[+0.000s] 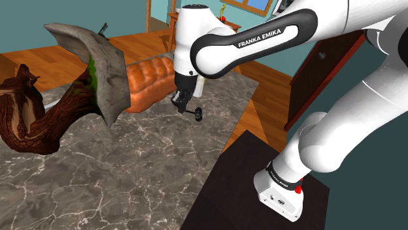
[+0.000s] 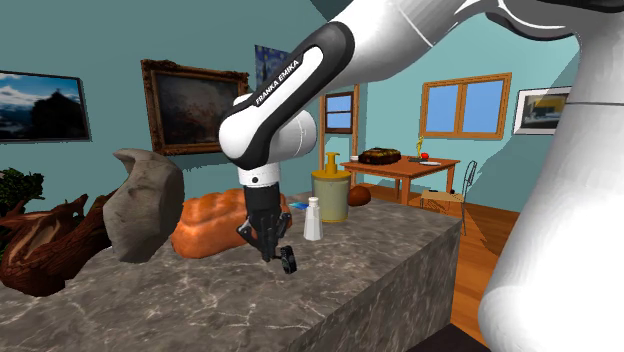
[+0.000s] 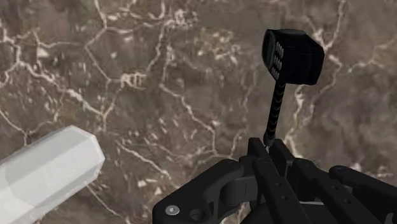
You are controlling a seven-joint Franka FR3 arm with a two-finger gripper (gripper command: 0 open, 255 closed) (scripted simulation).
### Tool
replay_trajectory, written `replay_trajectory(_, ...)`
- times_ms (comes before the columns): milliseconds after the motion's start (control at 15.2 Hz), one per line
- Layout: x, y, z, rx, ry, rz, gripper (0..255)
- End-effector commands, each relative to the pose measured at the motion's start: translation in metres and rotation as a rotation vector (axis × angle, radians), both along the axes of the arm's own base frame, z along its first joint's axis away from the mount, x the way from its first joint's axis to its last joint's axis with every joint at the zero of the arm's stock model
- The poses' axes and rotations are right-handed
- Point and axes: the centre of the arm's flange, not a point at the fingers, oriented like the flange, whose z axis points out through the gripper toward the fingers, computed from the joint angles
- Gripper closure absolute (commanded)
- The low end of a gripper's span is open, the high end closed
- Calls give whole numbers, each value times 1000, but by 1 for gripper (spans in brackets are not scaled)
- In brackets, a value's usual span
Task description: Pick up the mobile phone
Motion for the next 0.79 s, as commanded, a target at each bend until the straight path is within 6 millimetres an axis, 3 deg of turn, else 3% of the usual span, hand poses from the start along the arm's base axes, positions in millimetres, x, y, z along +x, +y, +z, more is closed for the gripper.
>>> replay_trajectory(0, 0, -4, -3, -5, 7, -5, 255)
replay_trajectory(264, 1, -2, -4, -5, 7, -5, 255)
replay_trajectory(726, 1, -2, 33, -5, 7, -5, 255)
